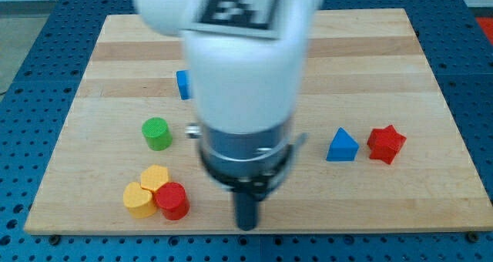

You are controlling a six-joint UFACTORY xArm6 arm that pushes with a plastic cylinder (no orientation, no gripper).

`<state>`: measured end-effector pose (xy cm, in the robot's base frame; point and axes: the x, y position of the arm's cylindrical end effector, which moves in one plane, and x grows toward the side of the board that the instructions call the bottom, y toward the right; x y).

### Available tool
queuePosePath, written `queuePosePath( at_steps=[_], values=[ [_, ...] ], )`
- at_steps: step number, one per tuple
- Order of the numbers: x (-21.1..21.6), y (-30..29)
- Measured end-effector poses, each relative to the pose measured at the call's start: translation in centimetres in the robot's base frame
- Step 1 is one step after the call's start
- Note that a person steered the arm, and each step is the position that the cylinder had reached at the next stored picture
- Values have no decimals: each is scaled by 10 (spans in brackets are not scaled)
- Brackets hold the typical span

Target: Push the yellow hexagon slightly towards the top right side of the yellow heart

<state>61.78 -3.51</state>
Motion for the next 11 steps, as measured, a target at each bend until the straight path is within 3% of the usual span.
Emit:
queuePosePath(
  at_steps=[7, 8, 9, 10, 11],
  values=[
    [-56, -88],
    [-91, -73],
    [-141, -8],
    [-180, -45],
    [-191, -126]
  ],
)
